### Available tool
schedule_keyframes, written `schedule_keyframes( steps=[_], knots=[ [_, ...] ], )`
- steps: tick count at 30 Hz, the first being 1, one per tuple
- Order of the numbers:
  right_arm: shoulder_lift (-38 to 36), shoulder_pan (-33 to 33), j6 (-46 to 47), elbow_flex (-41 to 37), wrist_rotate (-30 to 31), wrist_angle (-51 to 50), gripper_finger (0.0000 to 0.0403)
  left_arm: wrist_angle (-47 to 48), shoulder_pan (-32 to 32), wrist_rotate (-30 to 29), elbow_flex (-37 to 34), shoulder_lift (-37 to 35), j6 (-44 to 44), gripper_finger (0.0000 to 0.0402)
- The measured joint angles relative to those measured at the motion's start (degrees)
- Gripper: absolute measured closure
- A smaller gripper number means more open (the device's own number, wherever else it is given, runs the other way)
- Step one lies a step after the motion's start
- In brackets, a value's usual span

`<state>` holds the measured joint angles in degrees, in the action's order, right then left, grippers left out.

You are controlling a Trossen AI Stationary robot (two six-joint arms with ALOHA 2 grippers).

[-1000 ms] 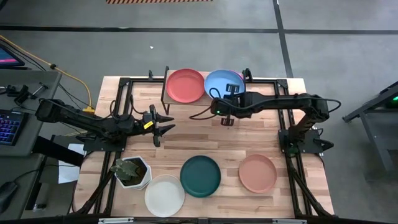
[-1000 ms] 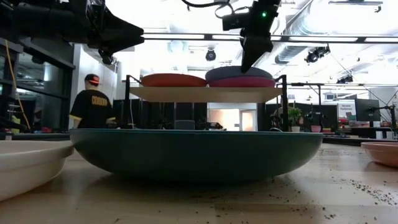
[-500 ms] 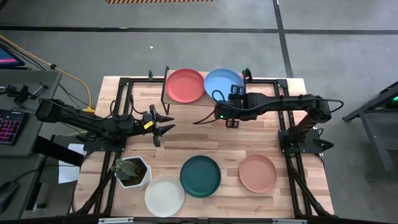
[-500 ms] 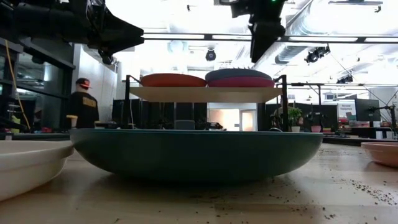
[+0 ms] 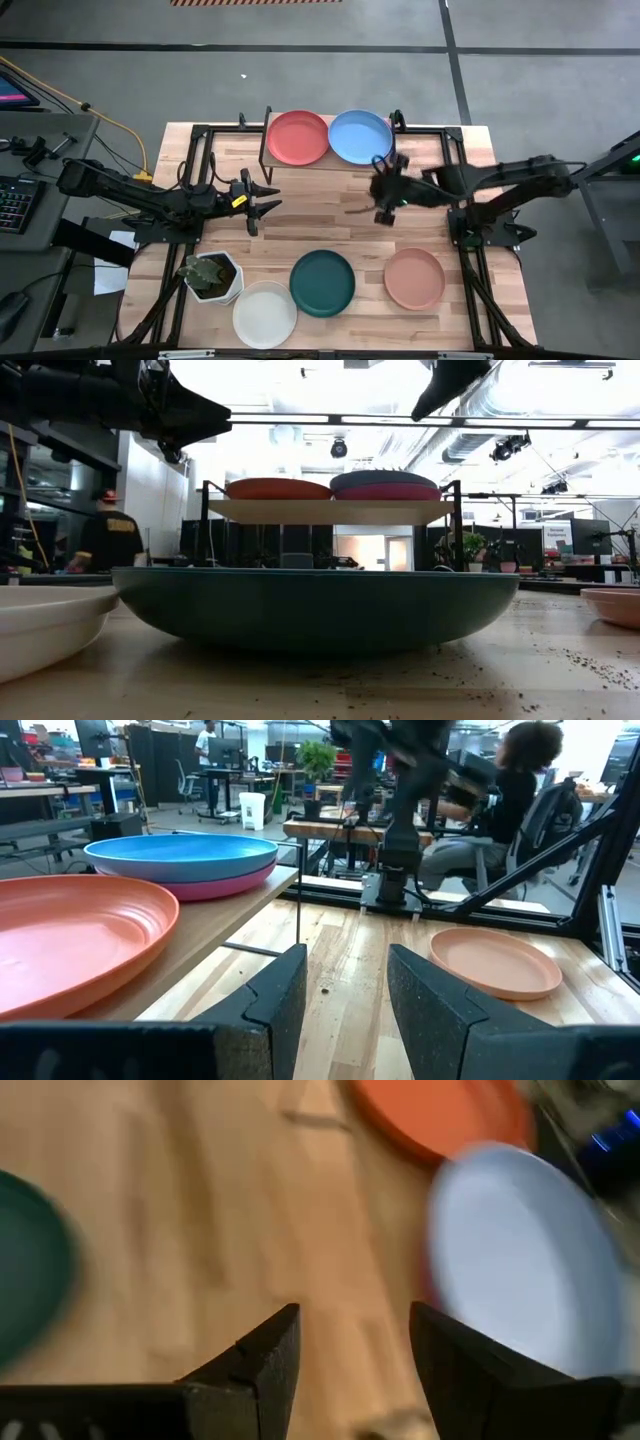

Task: Place and stack plates onto a shelf
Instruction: Stack the dark green plate on top of the orange plate on the shelf

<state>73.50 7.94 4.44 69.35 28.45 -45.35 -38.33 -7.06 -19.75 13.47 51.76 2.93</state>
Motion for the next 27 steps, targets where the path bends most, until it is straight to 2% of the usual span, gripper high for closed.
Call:
schedule_keyframes(
  steps=[6, 9, 11, 15, 21, 23, 27],
  knots=[
    [-7.27, 4.07, -1.74, -24.17, -3.44, 36.22, 0.0233, -0.04, 0.00, 0.00, 0.00, 0.01, -0.06, 0.0271],
    [-7.48, 4.68, -3.75, -32.71, -3.48, 52.34, 0.0233, -0.04, 0.01, 0.01, 0.00, -0.01, 0.39, 0.0271],
    [-7.48, 4.64, -4.67, -35.97, -3.44, 58.29, 0.0233, -0.04, 0.01, 0.00, 0.00, -0.01, 0.30, 0.0271],
    [-7.62, 4.49, -3.64, -37.36, -3.39, 59.18, 0.0233, -0.07, 0.01, 0.00, 0.00, 0.01, -0.55, 0.0271],
    [-7.66, 4.49, -2.72, -35.35, -3.92, 57.84, 0.0233, -0.06, 0.01, 0.00, 0.00, 0.01, -0.10, 0.0271],
    [-7.43, 4.49, 0.76, -34.67, -5.52, 57.75, 0.0233, -0.04, 0.01, 0.00, 0.00, 0.01, -0.03, 0.0271],
    [-4.22, 4.64, 9.25, -34.22, -13.85, 57.70, 0.0233, 0.04, 0.01, 0.01, 0.00, 0.00, -0.01, 0.0271]
  ],
)
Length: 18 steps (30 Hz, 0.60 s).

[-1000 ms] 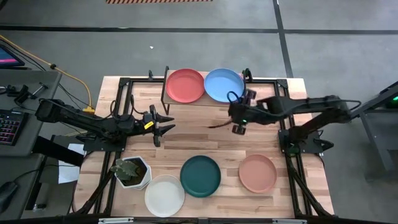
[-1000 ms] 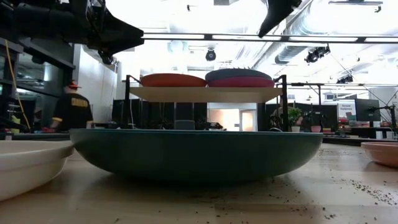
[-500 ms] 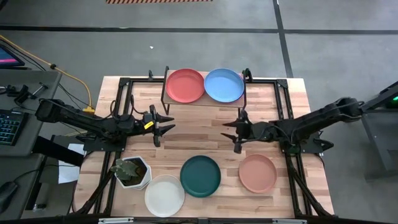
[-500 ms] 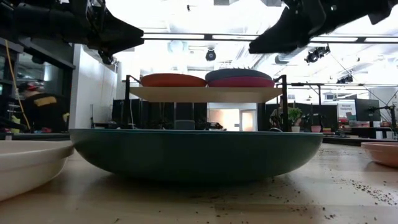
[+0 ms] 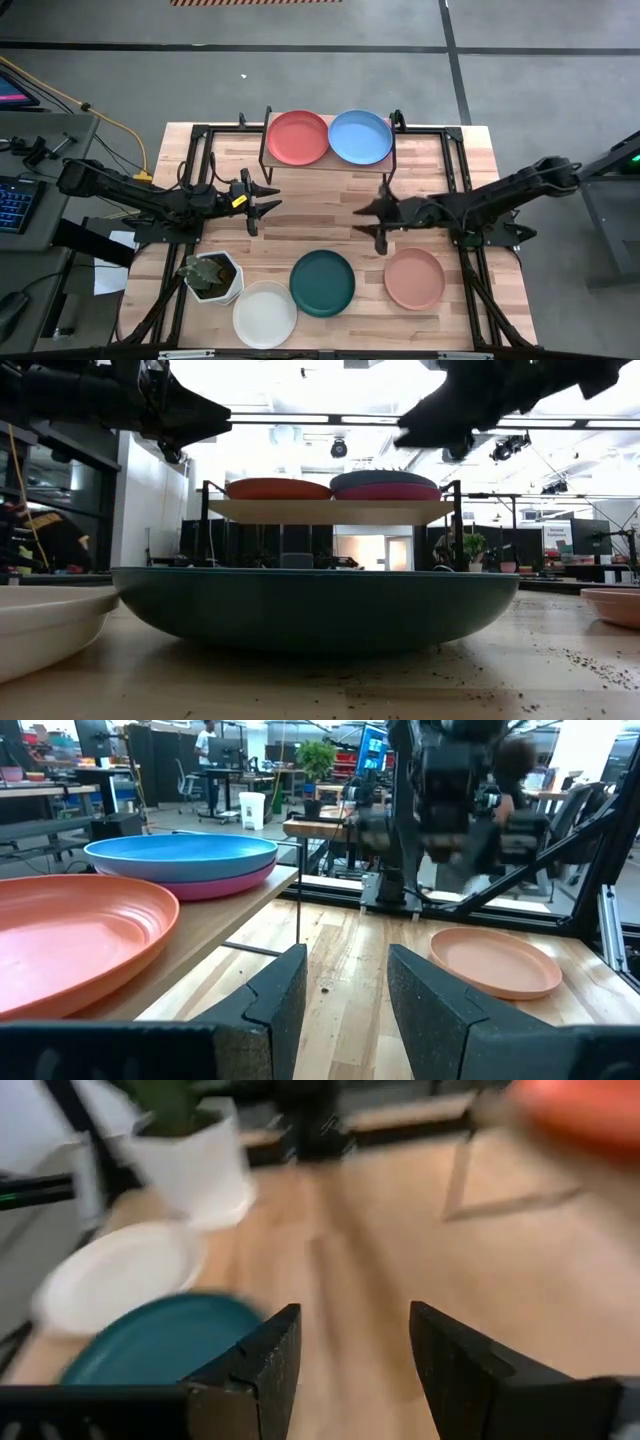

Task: Place and stack plates onto a shelf
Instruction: Stack the dark green plate on top of the orange plate on the shelf

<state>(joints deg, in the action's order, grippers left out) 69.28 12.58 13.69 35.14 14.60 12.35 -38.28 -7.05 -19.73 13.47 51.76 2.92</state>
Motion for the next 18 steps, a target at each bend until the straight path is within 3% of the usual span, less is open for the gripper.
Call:
schedule_keyframes(
  steps=[7, 18],
  knots=[
    [12.53, 2.79, 14.80, 0.89, -6.75, -0.25, 0.0233, 0.07, 0.00, 0.01, 0.00, -0.01, -0.02, 0.0271],
    [28.35, 3.46, 19.38, 13.19, -6.04, -11.13, 0.0233, -0.01, 0.00, 0.01, 0.00, 0.00, -0.02, 0.0271]
  ],
)
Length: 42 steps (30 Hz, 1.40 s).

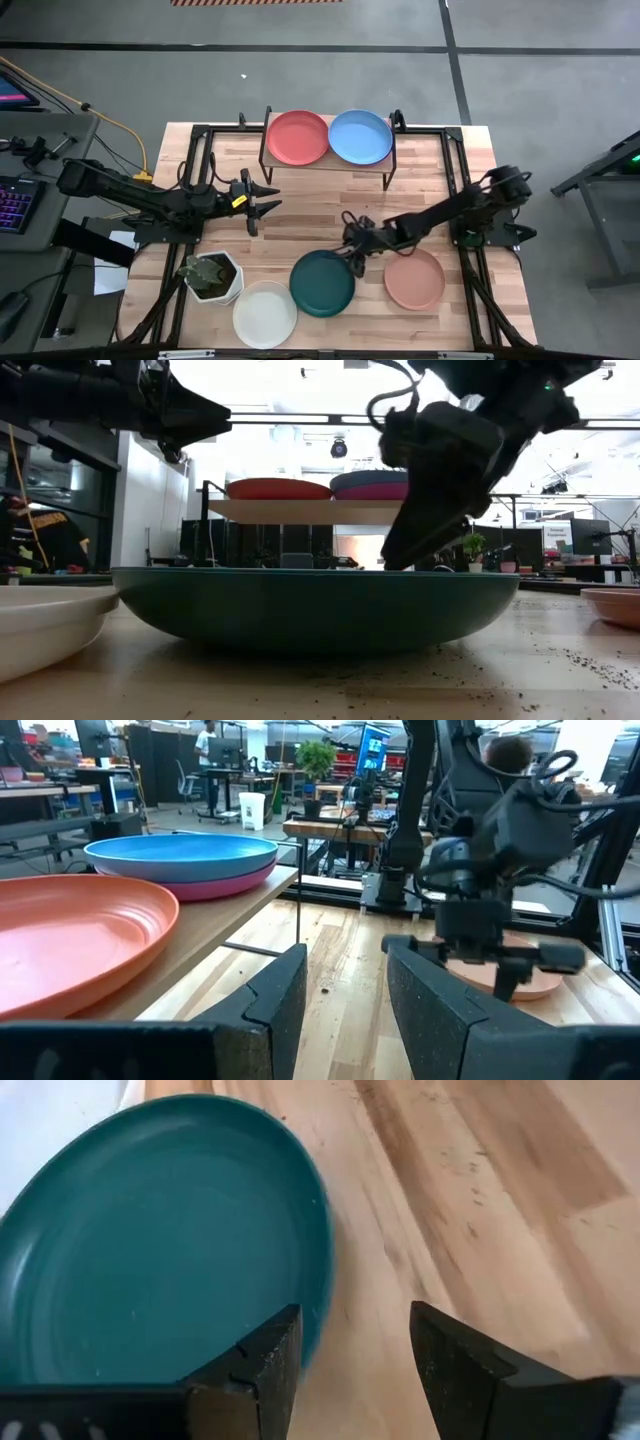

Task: Place and stack plates onto a shelf
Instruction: Stack the dark green plate on top of the orange plate on the shelf

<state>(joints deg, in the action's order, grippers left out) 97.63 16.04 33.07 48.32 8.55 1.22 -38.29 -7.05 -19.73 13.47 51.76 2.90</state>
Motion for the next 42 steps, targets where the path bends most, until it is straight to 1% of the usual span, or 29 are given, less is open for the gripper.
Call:
schedule_keyframes(
  steps=[7, 13, 17, 19, 21, 29, 30, 33, 37, 42],
  knots=[
    [4.67, -0.17, -0.49, 5.41, 0.39, -5.53, 0.0233, 1.45, 0.00, 0.02, 0.00, -0.01, 1.21, 0.0271],
    [6.36, -0.25, 1.67, 6.37, -1.95, -4.89, 0.0233, 1.53, -0.01, 0.02, 0.00, 0.00, 1.54, 0.0271],
    [6.42, -0.23, 2.06, 6.35, -2.40, -5.34, 0.0238, 1.54, 0.00, 0.02, 0.00, -0.01, 1.53, 0.0271],
    [6.42, -0.23, 2.06, 6.35, -2.38, -5.36, 0.0250, 1.55, -0.02, 0.02, 0.00, 0.00, 1.53, 0.0271],
    [6.42, -0.23, 2.06, 6.35, -2.38, -5.68, 0.0272, 1.56, 0.00, 0.00, 0.00, 0.01, 1.53, 0.0271],
    [6.77, 0.81, 2.69, 6.31, -2.38, -6.26, 0.0390, 1.56, 0.00, 0.00, 0.00, 0.00, 1.50, 0.0271],
    [6.77, 0.91, 2.42, 6.31, -2.53, -6.17, 0.0396, 1.55, -0.01, 0.00, 0.00, -0.01, 1.49, 0.0271],
    [6.77, 1.26, 1.59, 6.31, -2.59, -6.14, 0.0393, 1.56, -0.02, 0.00, 0.00, -0.01, 1.49, 0.0271],
    [6.67, 1.25, -0.01, 6.31, -3.07, -6.21, 0.0400, 1.48, -0.01, 0.00, 0.00, -0.01, 1.42, 0.0271],
    [3.51, 1.23, -2.01, 6.26, -2.45, -10.50, 0.0402, 1.14, 0.00, 0.00, 0.00, -0.01, 1.38, 0.0271]
  ],
)
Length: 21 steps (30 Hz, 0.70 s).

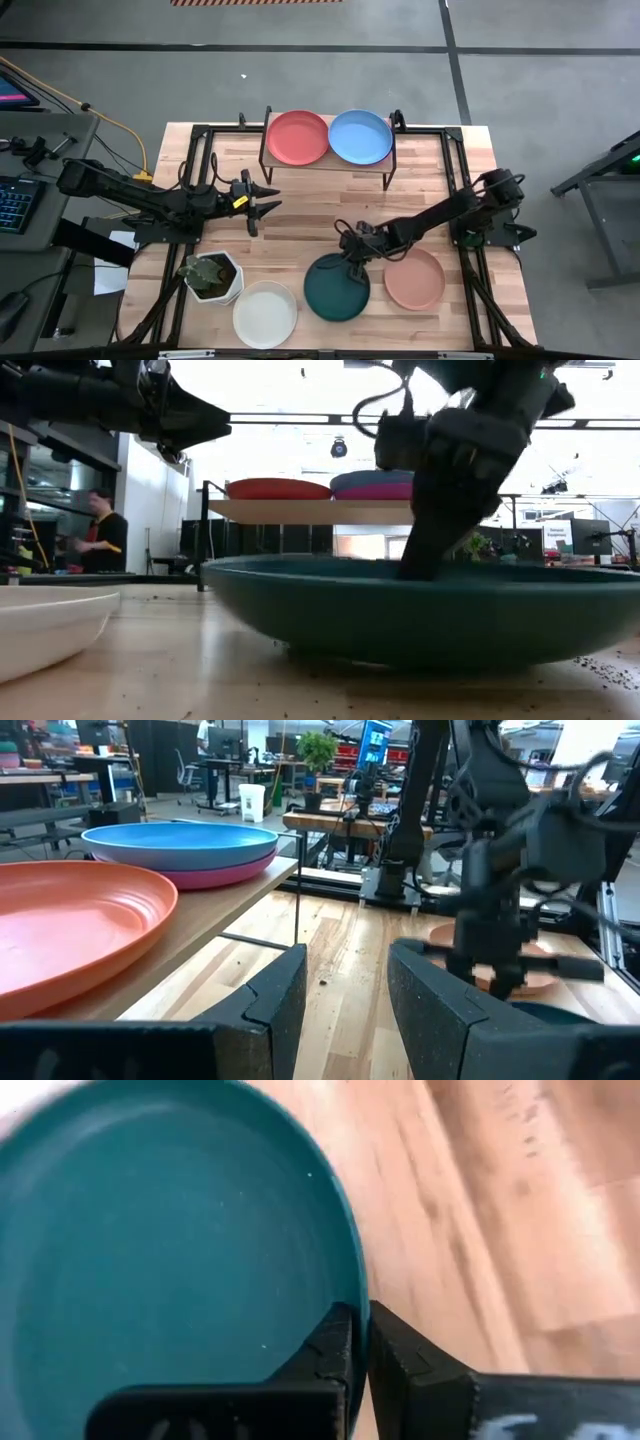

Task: Place and stack plates onto a shelf
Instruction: Stack the dark green plate on top of the orange plate on the shelf

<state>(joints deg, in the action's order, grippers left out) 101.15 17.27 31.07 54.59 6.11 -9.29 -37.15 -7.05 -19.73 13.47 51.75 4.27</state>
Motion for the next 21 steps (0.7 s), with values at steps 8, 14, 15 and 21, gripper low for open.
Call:
schedule_keyframes(
  steps=[8, 14, 15, 21],
  knots=[
    [-15.18, -0.78, -1.31, -0.02, 11.25, -10.47, 0.0403, -0.08, 0.00, -0.35, 0.00, 0.00, 0.00, 0.0271],
    [-27.09, -2.72, -5.53, -0.02, 23.27, -10.35, 0.0403, -0.28, 0.00, -0.44, 0.00, 0.00, 0.00, 0.0271],
    [-28.44, -3.54, -6.65, -0.02, 25.57, -8.99, 0.0403, -0.35, 0.00, -0.50, 0.00, 0.00, 0.00, 0.0271],
    [-32.48, -12.59, -12.88, -0.02, 33.86, 3.54, 0.0403, -0.74, 0.16, -1.54, 0.00, 0.00, 0.00, 0.0271]
  ],
)
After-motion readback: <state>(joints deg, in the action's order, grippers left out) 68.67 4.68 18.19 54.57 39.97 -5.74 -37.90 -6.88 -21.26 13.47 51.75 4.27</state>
